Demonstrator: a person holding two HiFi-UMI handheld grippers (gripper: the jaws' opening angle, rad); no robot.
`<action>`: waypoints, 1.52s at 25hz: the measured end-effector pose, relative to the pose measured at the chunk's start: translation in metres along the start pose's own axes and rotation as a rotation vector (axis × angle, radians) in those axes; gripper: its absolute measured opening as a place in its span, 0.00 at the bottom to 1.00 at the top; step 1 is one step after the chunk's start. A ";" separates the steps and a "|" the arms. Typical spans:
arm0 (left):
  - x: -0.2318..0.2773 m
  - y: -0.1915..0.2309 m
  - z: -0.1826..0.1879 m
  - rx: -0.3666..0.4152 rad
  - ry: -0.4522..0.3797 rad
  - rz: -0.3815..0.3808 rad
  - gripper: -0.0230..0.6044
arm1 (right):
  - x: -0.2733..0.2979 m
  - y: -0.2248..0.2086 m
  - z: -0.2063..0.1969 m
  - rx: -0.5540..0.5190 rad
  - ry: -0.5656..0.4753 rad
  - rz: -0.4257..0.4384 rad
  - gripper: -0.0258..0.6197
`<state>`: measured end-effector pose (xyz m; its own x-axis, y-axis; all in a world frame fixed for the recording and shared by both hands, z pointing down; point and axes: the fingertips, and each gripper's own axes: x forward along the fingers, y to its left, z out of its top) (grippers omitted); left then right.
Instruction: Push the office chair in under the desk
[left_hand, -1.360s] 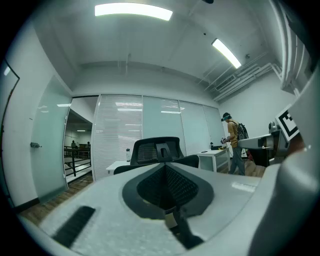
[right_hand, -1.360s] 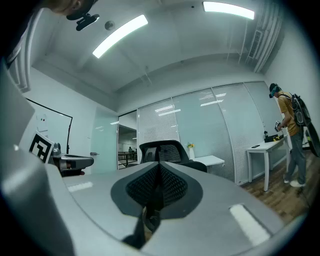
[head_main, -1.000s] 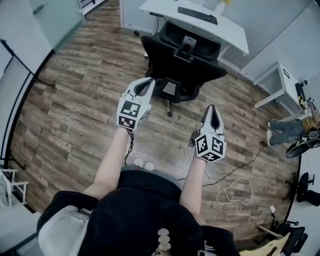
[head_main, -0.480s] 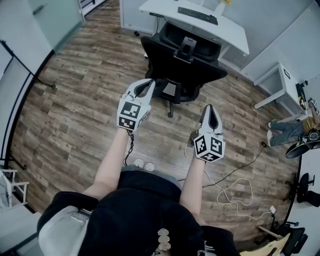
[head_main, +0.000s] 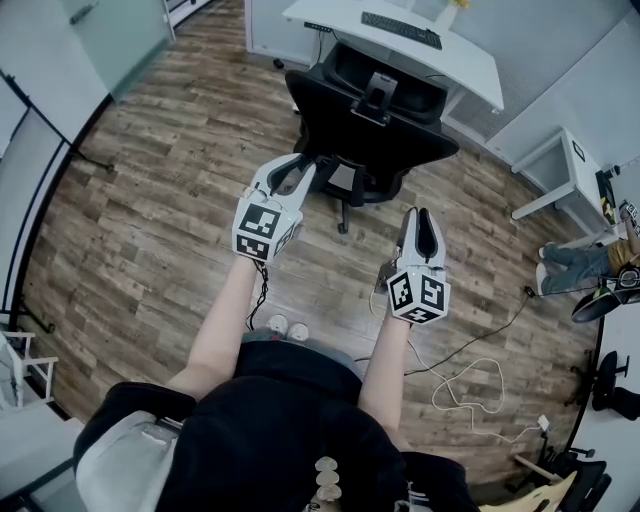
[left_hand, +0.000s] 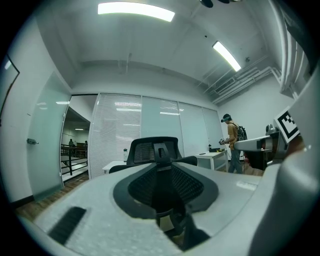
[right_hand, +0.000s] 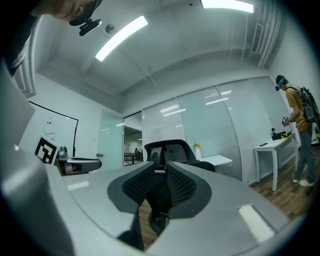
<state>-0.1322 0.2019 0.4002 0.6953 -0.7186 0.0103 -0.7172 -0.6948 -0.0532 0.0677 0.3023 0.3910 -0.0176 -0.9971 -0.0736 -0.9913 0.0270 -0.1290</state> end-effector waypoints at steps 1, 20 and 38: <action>0.000 -0.001 0.001 -0.003 -0.003 -0.004 0.20 | 0.000 0.000 0.000 0.006 -0.003 0.004 0.16; -0.008 -0.023 -0.010 0.001 -0.011 0.053 0.38 | -0.005 -0.018 -0.007 0.030 -0.006 0.068 0.34; 0.038 0.004 -0.022 0.019 -0.006 0.075 0.39 | 0.054 -0.044 -0.013 0.029 -0.006 0.078 0.34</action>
<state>-0.1096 0.1706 0.4223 0.6399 -0.7685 -0.0002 -0.7665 -0.6382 -0.0726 0.1090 0.2462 0.4057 -0.0940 -0.9915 -0.0902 -0.9828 0.1069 -0.1508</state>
